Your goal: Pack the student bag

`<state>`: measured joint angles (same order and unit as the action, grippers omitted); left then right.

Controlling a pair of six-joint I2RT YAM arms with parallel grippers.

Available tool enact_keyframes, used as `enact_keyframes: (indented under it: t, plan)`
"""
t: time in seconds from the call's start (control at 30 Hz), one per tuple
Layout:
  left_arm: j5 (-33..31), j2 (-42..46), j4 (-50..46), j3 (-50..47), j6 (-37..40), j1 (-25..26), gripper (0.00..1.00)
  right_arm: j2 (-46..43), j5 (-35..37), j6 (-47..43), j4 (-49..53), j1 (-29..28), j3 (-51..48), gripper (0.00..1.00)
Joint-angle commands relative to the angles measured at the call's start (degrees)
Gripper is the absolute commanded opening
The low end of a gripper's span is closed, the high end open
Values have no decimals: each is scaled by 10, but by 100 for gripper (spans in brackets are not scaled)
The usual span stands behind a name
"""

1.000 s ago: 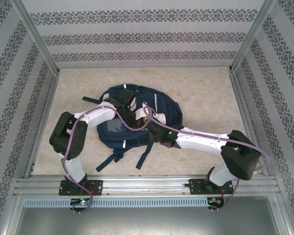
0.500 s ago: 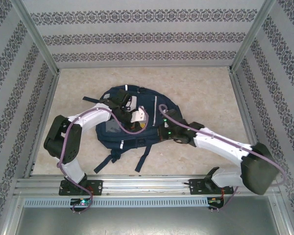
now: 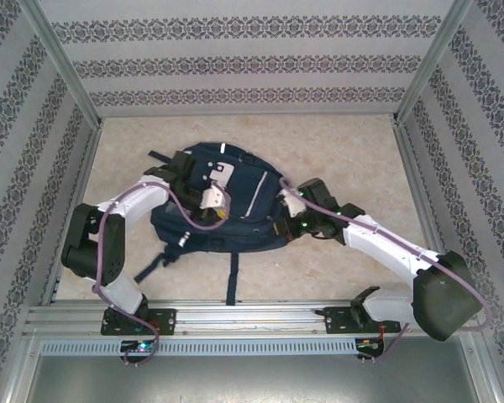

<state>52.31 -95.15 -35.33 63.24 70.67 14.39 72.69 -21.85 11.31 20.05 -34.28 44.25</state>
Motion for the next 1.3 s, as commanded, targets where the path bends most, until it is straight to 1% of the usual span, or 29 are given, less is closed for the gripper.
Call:
enact_keyframes:
  t: [0.0,0.07,0.1,0.13,0.17,0.2,0.23,0.27,0.3,0.33,0.37,0.4,0.47,0.53,0.57,0.7,0.87,0.97,1.07,1.1,1.17,1.2,1.23,1.27]
  plan:
    - [-32,16,141,-8,-105,-76,14,20,17,-12,13,-81,26,0]
    - [-52,16,208,-14,-155,-92,16,43,15,16,-18,-116,37,0]
    - [-51,16,238,-18,-181,-99,22,54,16,28,-38,-131,44,0]
    - [-56,16,262,-22,-203,-104,45,66,24,36,-49,-142,50,0]
    - [-67,17,274,-25,-226,-104,65,81,28,43,-61,-148,57,0]
    - [-54,21,251,-19,-224,-104,69,95,26,49,-69,-151,67,0]
    - [-34,26,210,-12,-201,-104,74,106,24,53,-72,-151,74,0]
    - [5,33,141,-1,-151,-100,75,117,21,53,-72,-150,83,0]
    - [36,41,58,8,-77,-93,75,123,21,50,-71,-150,90,0]
    - [51,47,1,8,-17,-85,75,126,21,48,-69,-149,95,0]
    - [56,54,-38,-1,25,-76,75,127,16,47,-70,-146,97,0]
    - [50,61,-54,-15,44,-65,75,126,8,46,-70,-143,100,0]
    - [18,81,-40,-47,57,-32,76,123,-2,45,-70,-138,102,0]
    - [-17,99,8,-72,38,8,76,121,-7,44,-70,-135,101,0]
    - [-23,101,21,-75,32,22,76,120,-9,45,-70,-134,100,0]
    - [-69,80,69,-77,18,55,76,119,-19,54,-78,-133,97,0]
    - [-120,53,104,-83,16,61,71,111,-12,62,-84,-138,85,0]
    - [-151,44,136,-95,2,61,61,107,-12,66,-91,-139,75,0]
    - [-171,34,134,-86,-20,65,42,106,-10,67,-94,-139,70,0]
    - [-164,33,131,-82,-31,65,32,107,-11,68,-96,-140,68,0]
    - [-130,34,109,-70,-33,65,3,110,-12,70,-104,-140,64,0]
    - [-104,36,95,-63,-36,65,0,113,-10,72,-106,-140,63,0]
    - [-74,39,82,-57,-38,65,0,119,-7,72,-106,-139,65,0]
    - [-49,44,75,-55,-38,65,0,123,-5,72,-105,-139,68,5]
